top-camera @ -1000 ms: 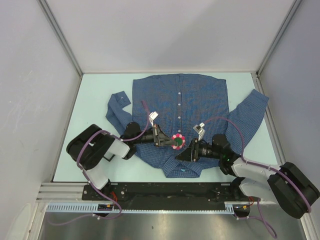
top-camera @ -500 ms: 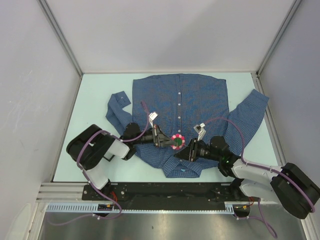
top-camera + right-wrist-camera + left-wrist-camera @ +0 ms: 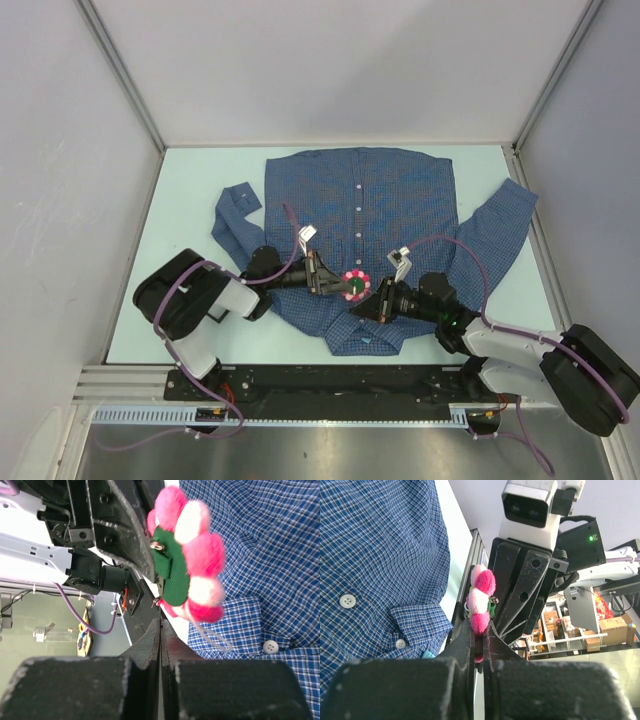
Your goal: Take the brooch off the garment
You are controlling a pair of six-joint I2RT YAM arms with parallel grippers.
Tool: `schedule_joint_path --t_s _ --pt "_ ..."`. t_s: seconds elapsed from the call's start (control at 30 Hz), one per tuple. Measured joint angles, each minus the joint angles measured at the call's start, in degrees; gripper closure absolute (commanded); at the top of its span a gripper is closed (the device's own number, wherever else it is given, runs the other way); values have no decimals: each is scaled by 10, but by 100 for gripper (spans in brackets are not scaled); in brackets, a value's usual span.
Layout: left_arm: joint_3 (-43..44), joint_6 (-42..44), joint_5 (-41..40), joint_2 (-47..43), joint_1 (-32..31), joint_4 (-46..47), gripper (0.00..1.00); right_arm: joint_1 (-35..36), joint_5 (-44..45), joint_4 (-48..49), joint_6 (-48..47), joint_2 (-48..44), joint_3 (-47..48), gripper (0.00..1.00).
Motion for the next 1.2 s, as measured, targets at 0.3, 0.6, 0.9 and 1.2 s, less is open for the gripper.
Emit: schedule_joint_path --t_s 0.3,0.6,0.9,1.2 --pt "0 3 4 0 -6 0 100 -14 -5 -7 -9 0 8 100" --pt "0 3 4 -1 -7 0 100 -17 -13 -26 -13 -5 12 61" --pt "0 -10 9 -1 -7 0 100 -51 -52 -114 -46 -82 14 41" --pt "0 -33 19 -1 -7 5 100 -164 -129 -140 -61 -98 18 39"
